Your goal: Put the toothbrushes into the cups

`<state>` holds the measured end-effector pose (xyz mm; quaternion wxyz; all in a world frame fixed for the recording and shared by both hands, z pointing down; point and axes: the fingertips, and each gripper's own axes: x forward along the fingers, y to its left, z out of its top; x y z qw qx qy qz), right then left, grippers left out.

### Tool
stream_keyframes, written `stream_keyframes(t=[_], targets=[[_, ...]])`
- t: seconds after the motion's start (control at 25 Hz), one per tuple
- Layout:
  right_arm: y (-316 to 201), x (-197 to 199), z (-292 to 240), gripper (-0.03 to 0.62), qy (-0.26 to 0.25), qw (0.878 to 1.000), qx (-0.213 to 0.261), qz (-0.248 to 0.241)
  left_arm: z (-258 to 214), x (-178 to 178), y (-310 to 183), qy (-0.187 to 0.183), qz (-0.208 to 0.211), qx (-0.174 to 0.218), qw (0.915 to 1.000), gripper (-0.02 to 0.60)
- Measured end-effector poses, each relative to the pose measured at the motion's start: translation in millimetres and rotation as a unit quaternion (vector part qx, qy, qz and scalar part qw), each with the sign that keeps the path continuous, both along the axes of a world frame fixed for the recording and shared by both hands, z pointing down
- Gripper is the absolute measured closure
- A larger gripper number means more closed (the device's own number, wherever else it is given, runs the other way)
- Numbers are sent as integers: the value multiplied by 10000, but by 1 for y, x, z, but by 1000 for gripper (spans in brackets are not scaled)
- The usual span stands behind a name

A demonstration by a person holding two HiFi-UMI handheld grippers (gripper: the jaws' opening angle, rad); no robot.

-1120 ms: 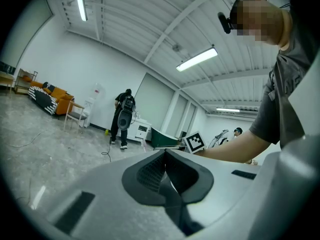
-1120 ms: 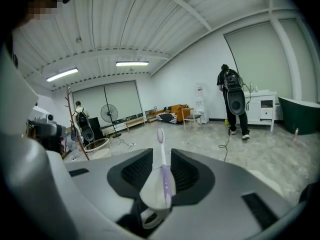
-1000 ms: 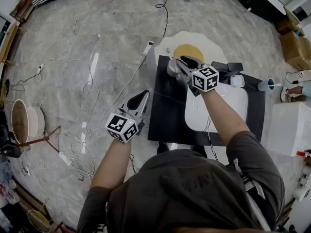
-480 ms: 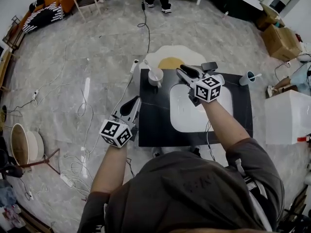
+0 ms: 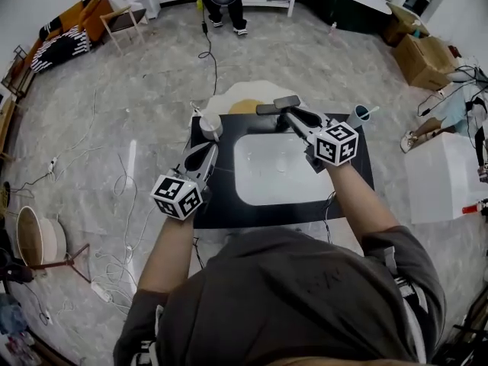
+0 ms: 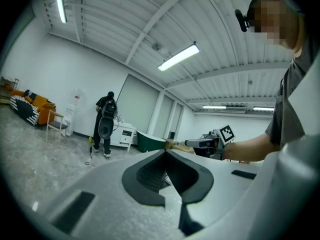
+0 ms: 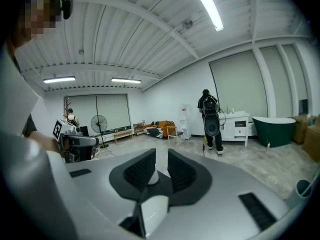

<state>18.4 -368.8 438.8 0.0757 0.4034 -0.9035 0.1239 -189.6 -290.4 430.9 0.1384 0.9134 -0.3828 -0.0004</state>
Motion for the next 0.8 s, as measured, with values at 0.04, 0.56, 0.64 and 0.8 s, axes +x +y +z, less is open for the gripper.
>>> stream_keyframes(t=[0.04,0.56,0.64,0.8], targets=[[6,13,-1,528,36,10000,-22,19,-2,11,3,-1,14,-9,10000,575],[72,147,17,559,482,9980,-270,298,3,119,24,-194,221,-130,9995,575],[82,158,27,563,525,9975,-329,353,10,128,30,-242,279,-204,9991,575],[97,174,45,579,520,9966,-445,453,21,142,37,-315,389,-330,9982,575]])
